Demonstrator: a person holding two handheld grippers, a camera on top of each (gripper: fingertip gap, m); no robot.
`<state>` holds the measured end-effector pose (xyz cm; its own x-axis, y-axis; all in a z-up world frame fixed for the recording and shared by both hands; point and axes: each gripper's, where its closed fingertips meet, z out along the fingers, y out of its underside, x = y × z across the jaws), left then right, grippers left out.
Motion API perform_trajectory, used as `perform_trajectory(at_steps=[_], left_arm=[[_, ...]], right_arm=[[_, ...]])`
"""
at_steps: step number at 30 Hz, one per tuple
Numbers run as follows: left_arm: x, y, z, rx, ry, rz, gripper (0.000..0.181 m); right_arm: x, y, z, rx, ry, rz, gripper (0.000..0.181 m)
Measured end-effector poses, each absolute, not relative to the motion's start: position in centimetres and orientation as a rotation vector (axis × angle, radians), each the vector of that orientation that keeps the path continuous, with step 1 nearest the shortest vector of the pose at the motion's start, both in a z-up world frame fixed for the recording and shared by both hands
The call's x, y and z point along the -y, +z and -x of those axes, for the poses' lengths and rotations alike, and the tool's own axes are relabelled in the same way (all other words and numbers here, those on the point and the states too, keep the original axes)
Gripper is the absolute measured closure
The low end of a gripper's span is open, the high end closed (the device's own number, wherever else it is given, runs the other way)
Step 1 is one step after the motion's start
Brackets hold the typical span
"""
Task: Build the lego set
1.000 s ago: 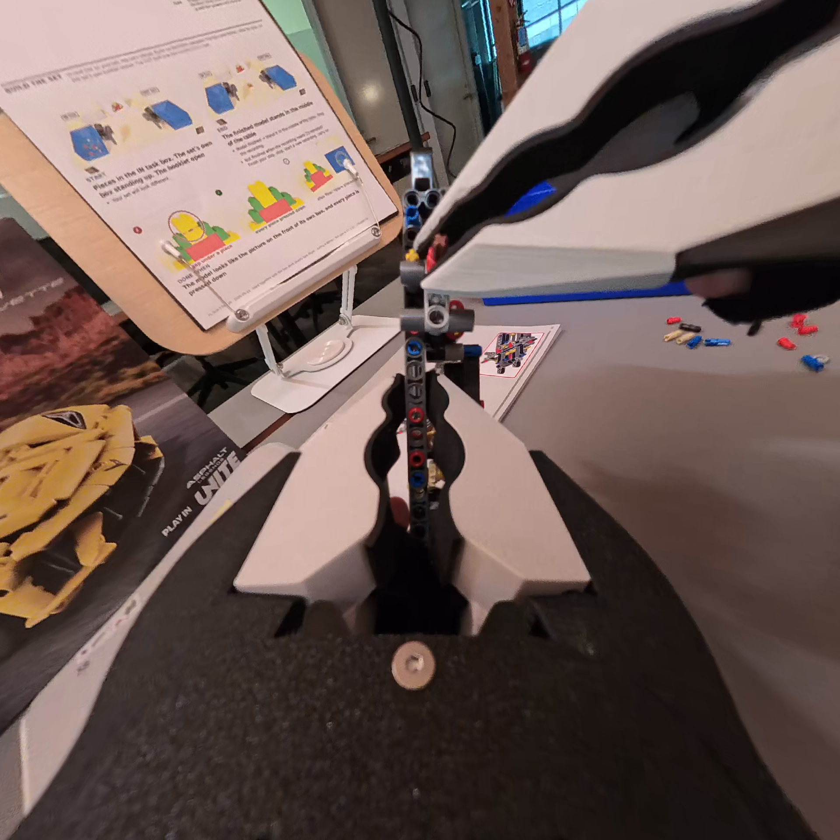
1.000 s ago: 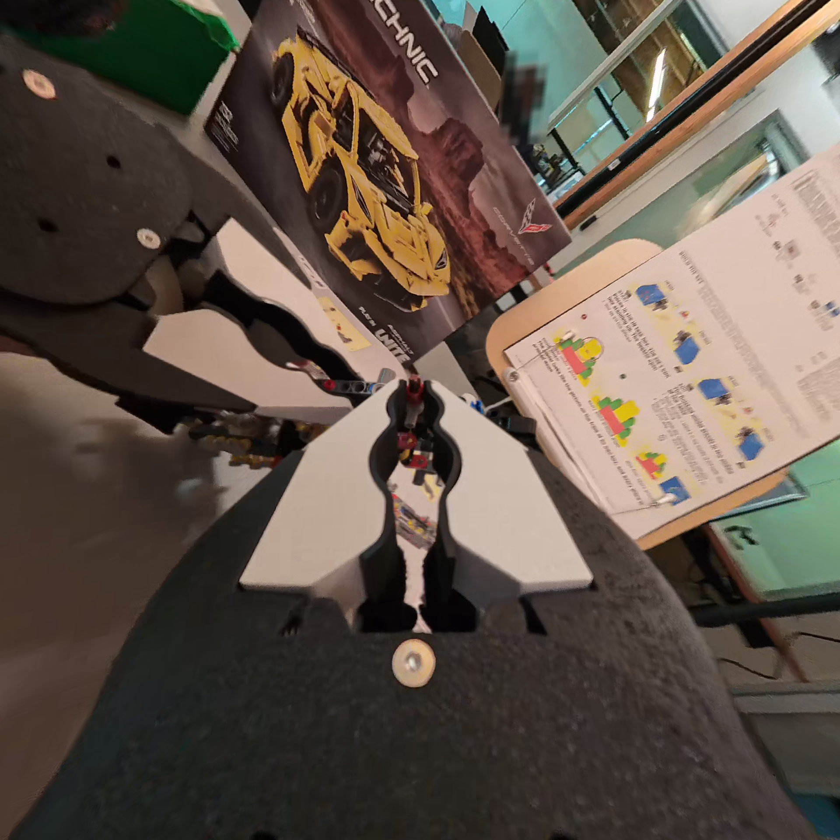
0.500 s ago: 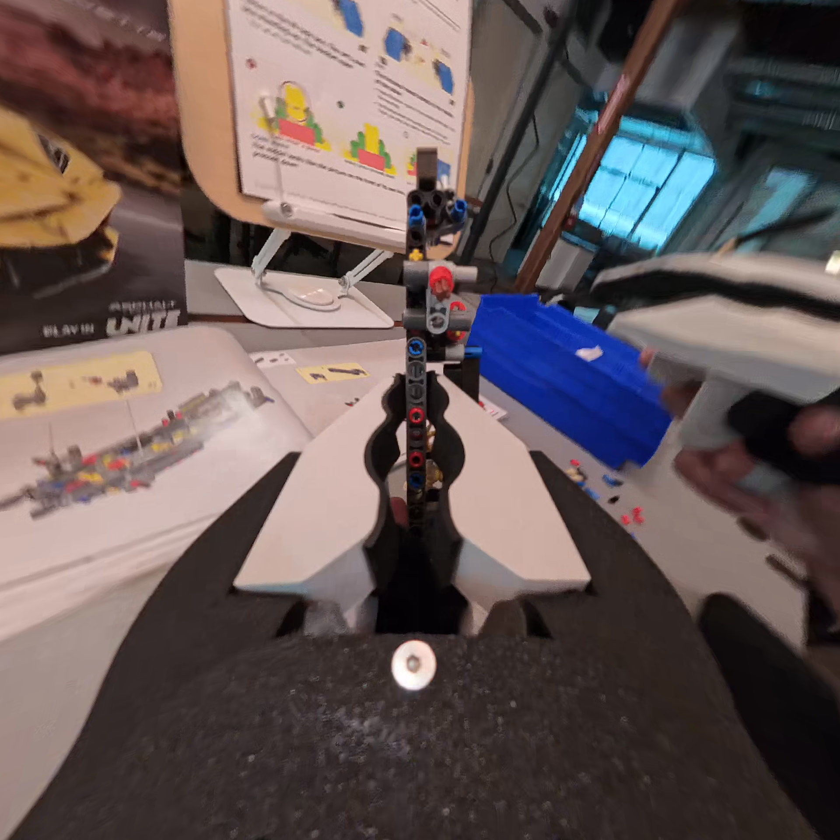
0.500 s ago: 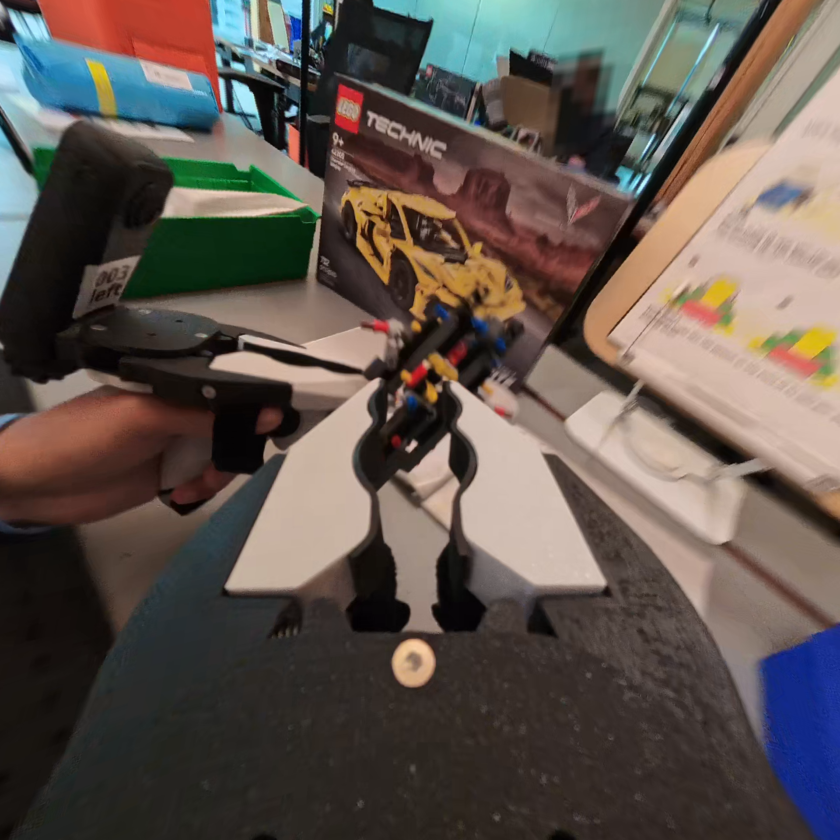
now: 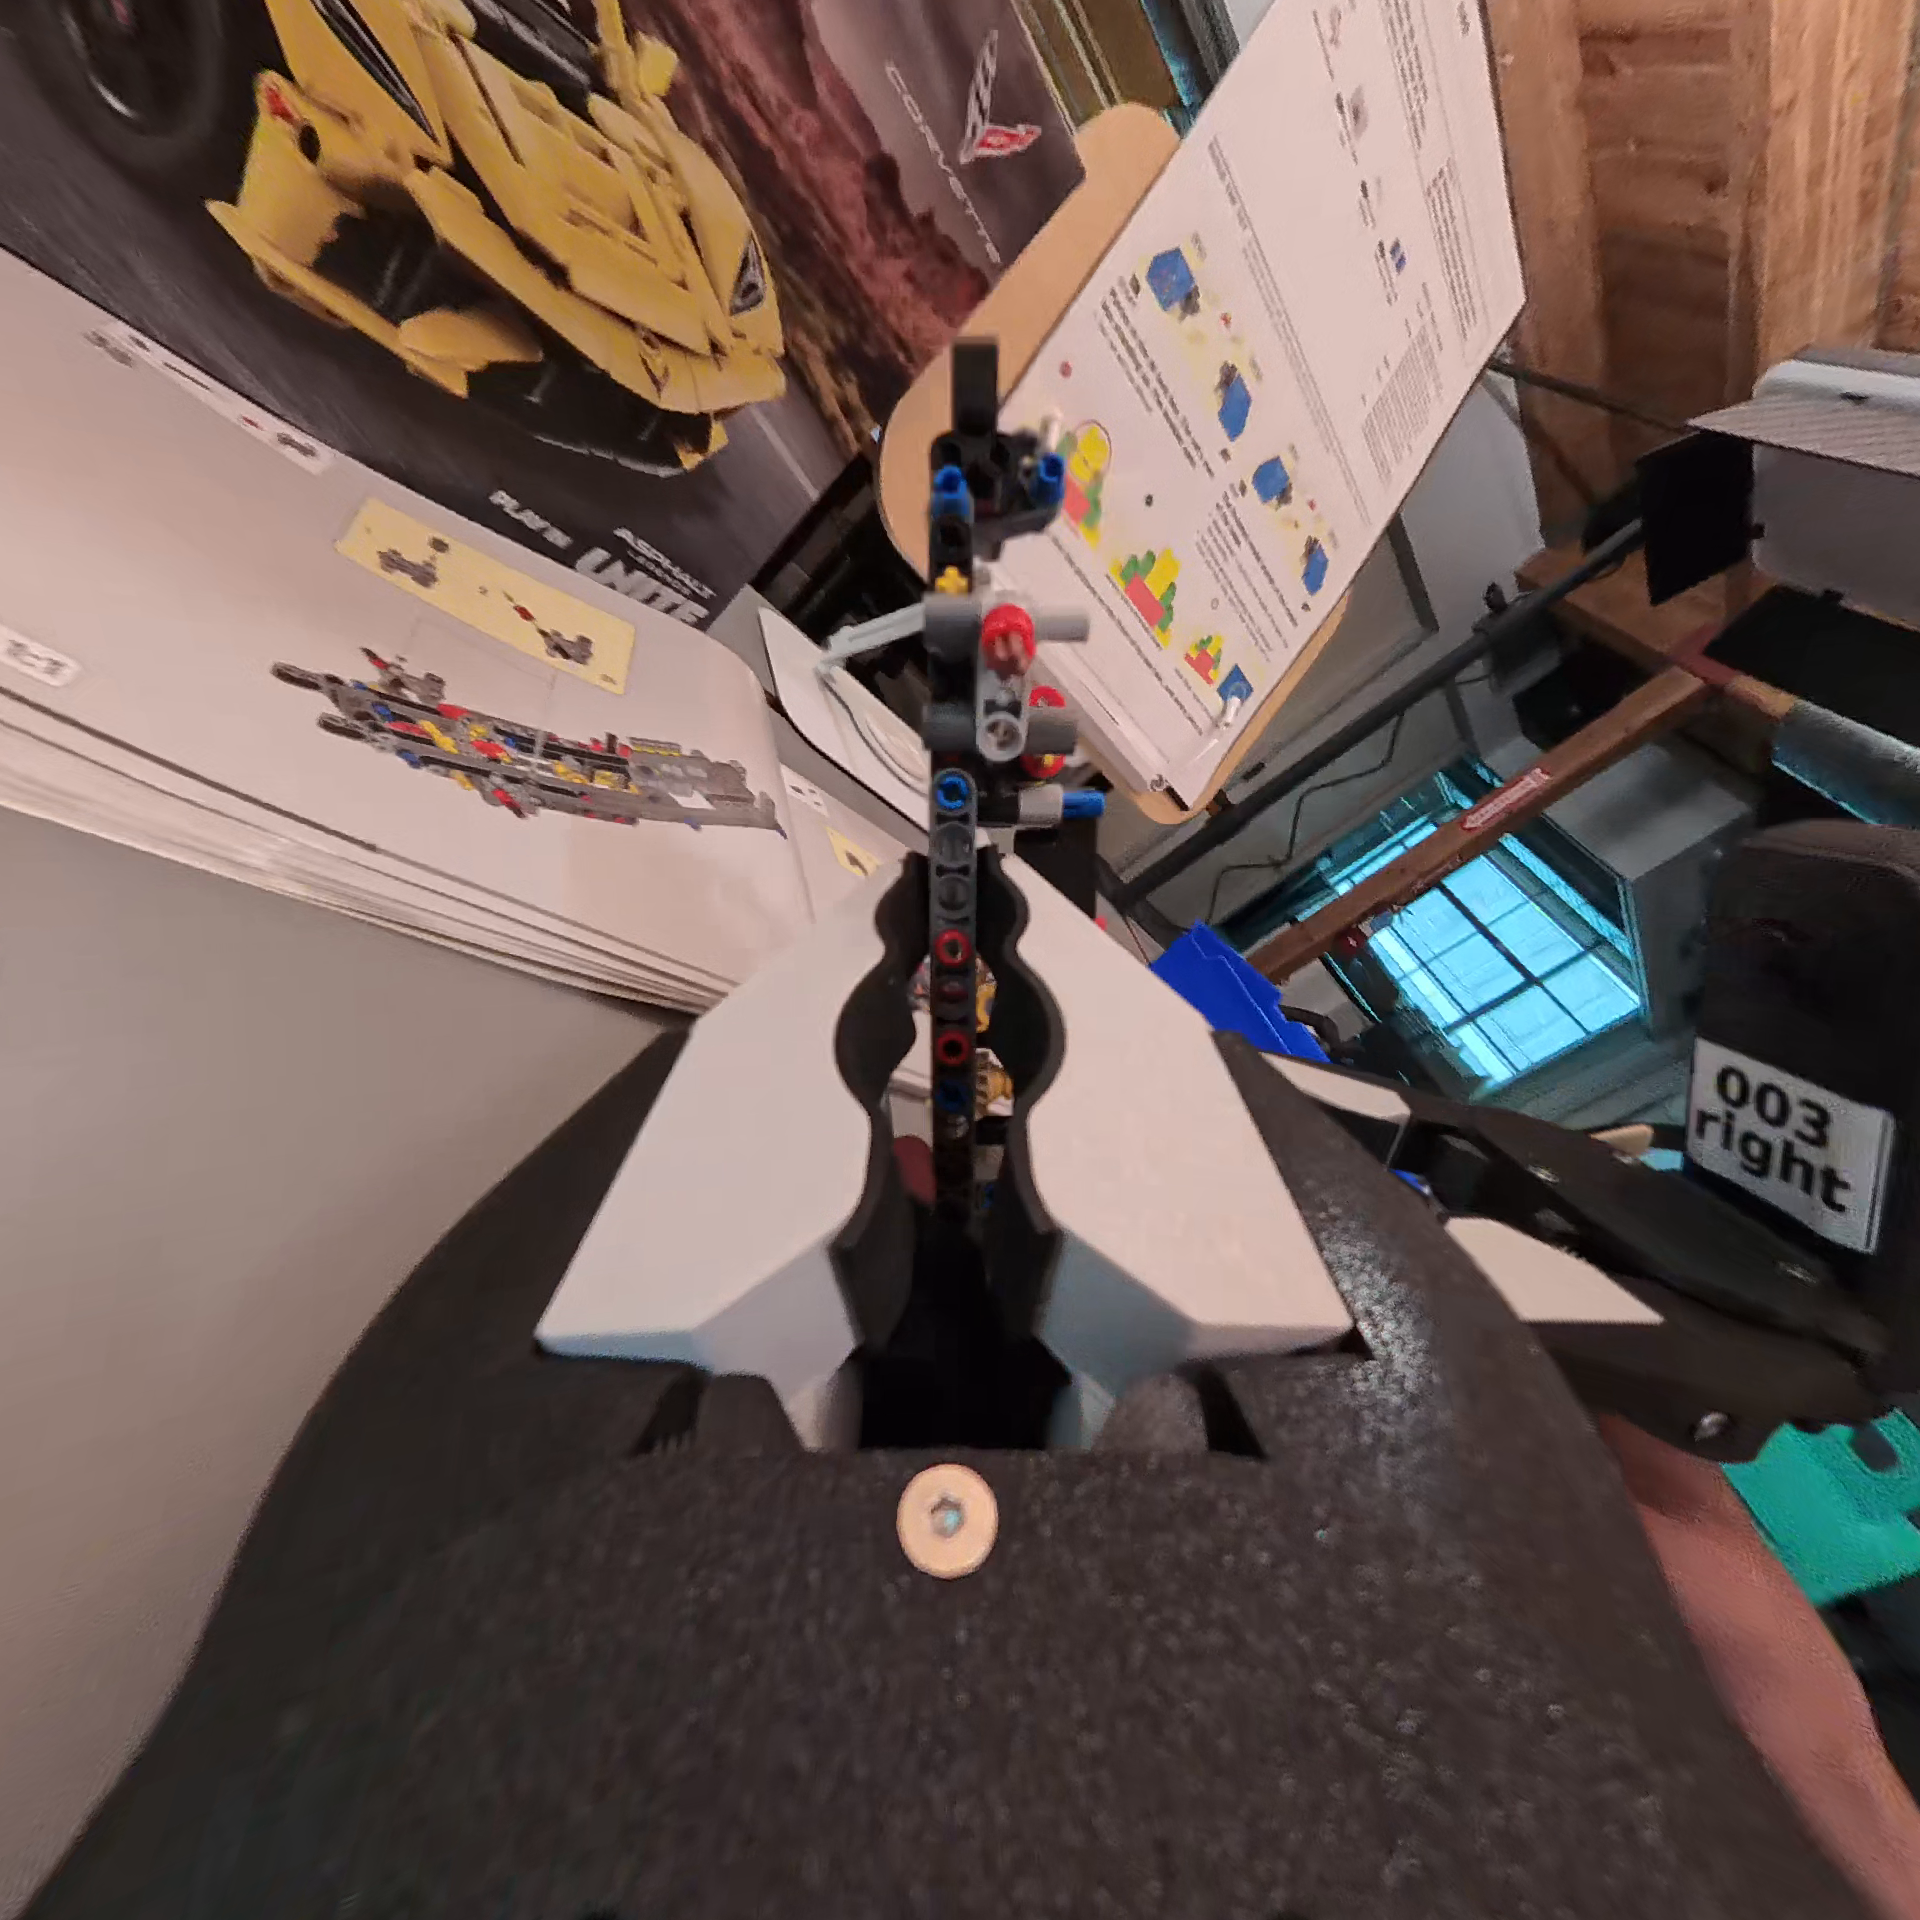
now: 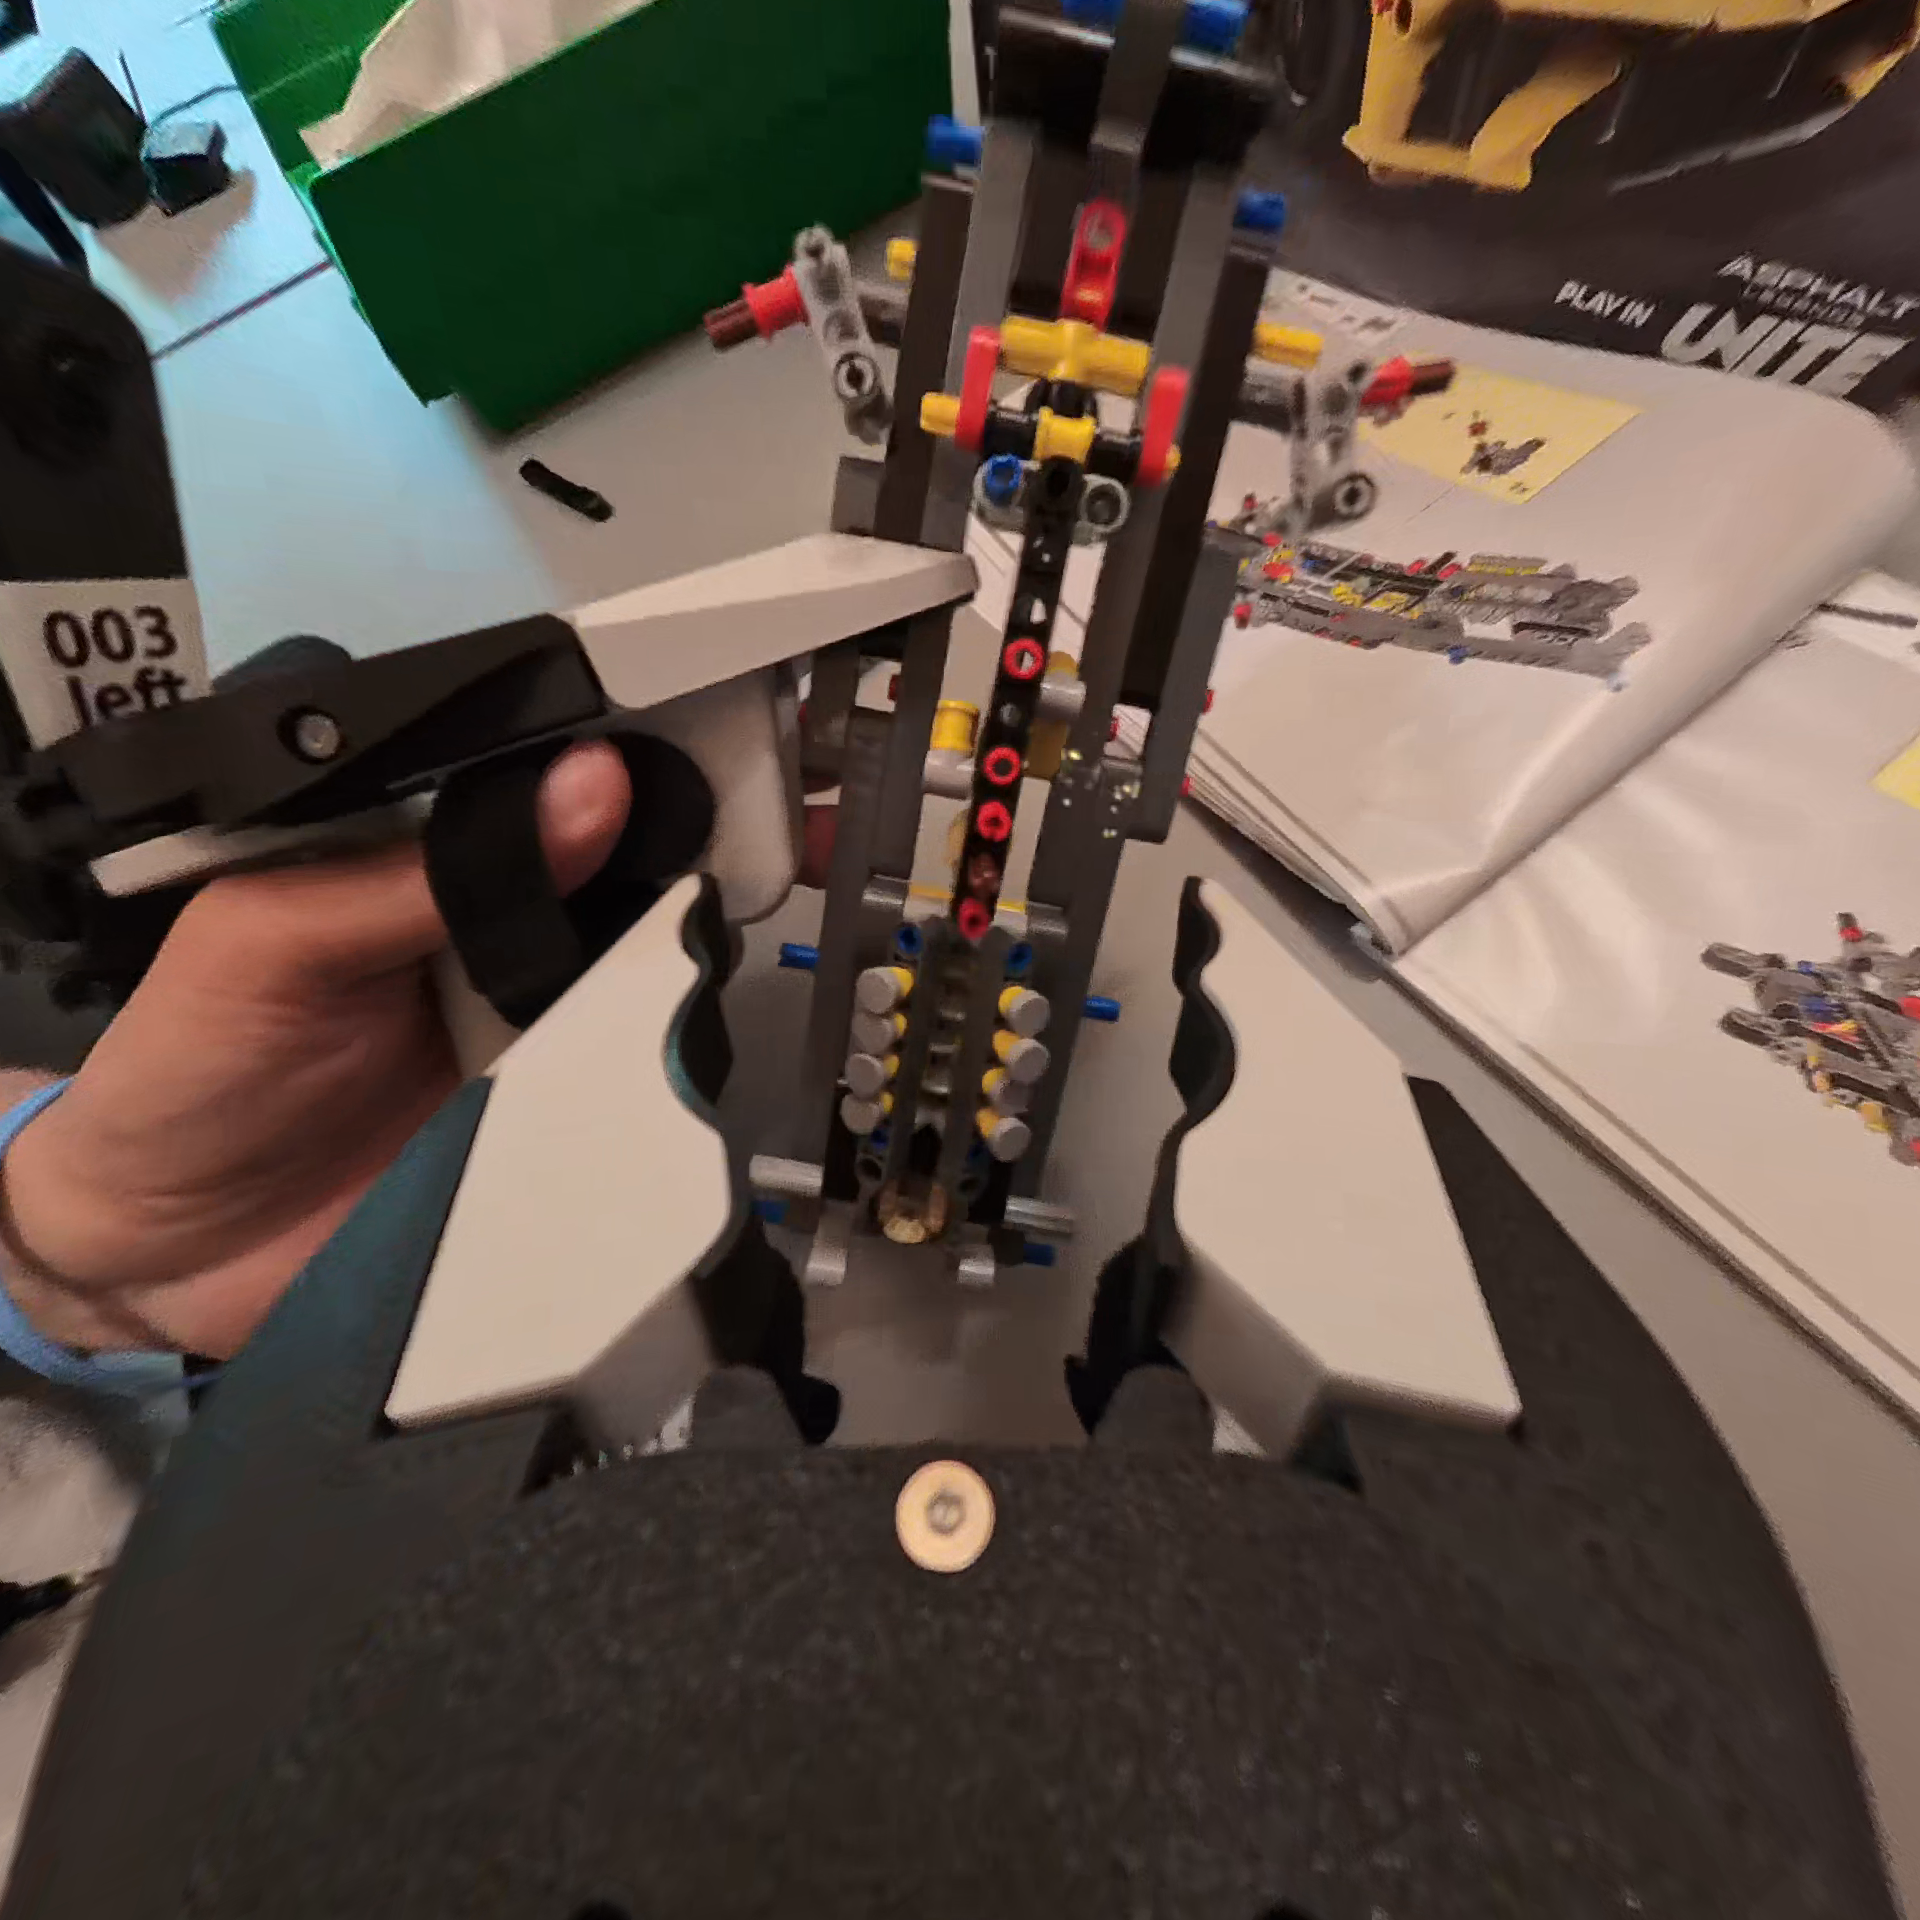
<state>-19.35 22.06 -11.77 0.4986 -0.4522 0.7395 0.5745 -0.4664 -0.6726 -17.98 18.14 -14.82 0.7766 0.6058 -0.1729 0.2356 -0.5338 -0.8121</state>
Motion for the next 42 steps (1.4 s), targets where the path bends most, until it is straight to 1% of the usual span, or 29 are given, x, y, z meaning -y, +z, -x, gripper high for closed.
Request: perform_trajectory(at_steps=[2,5,7,9,11,16,17,18,20,25,30,31,32,36,38,40,42], left_arm=[[-22.4,-11.6,19.9,0.120,-1.192,1.653,0.174],[-22.5,-11.2,20.8,0.129,-1.187,1.634,0.175],[-22.5,-10.9,21.4,0.138,-1.189,1.630,0.174],[-22.2,-10.5,21.8,0.132,-1.186,1.621,0.174],[-22.1,-10.4,22.1,0.119,-1.169,1.630,0.174],[-21.8,-11.3,22.5,0.104,-1.182,1.695,0.175],[-21.6,-11.6,22.5,0.090,-1.178,1.715,0.175],[-21.4,-11.9,22.3,0.068,-1.171,1.744,0.175],[-20.8,-12.8,21.7,0.034,-1.183,1.803,0.174],[-18.4,-15.2,18.6,0.048,-1.360,1.970,0.173],[-16.5,-16.5,16.0,0.043,-1.436,2.076,0.172],[-16.2,-16.9,15.6,0.053,-1.458,2.105,0.169],[-15.9,-17.4,15.4,0.064,-1.475,2.139,0.164],[-15.0,-18.6,15.1,0.117,-1.526,2.224,0.159],[-14.5,-18.6,15.0,0.111,-1.559,2.230,0.164],[-14.0,-18.9,15.0,0.094,-1.551,2.256,0.163],[-13.9,-19.0,15.1,0.098,-1.548,2.260,0.163]], right_arm=[[-18.5,-15.0,18.3,0.630,0.571,2.156,0.088],[-18.2,-15.8,19.1,0.719,0.547,2.207,0.087],[-17.9,-16.9,19.5,0.772,0.525,2.248,0.089],[-17.6,-17.4,20.5,0.803,0.556,2.259,0.100],[-17.9,-17.6,20.9,0.816,0.533,2.261,0.105],[-17.4,-18.3,21.3,0.887,0.562,2.309,0.107],[-17.3,-18.5,20.9,0.916,0.542,2.318,0.112],[-17.1,-18.6,20.5,0.948,0.534,2.325,0.112],[-16.5,-18.9,19.2,1.051,0.499,2.345,0.112],[-16.2,-19.6,13.9,1.444,0.243,2.364,0.112],[-16.2,-20.5,10.7,1.841,0.271,2.300,0.113],[-16.3,-20.7,10.3,1.898,0.272,2.291,0.113],[-16.4,-20.9,9.9,1.956,0.272,2.283,0.113],[-17.1,-20.9,9.7,2.123,0.261,2.210,0.113],[-17.6,-20.8,9.6,2.176,0.238,2.191,0.113],[-18.0,-20.6,9.6,2.233,0.210,2.143,0.120],[-17.9,-20.7,9.7,2.274,0.225,2.126,0.120]])
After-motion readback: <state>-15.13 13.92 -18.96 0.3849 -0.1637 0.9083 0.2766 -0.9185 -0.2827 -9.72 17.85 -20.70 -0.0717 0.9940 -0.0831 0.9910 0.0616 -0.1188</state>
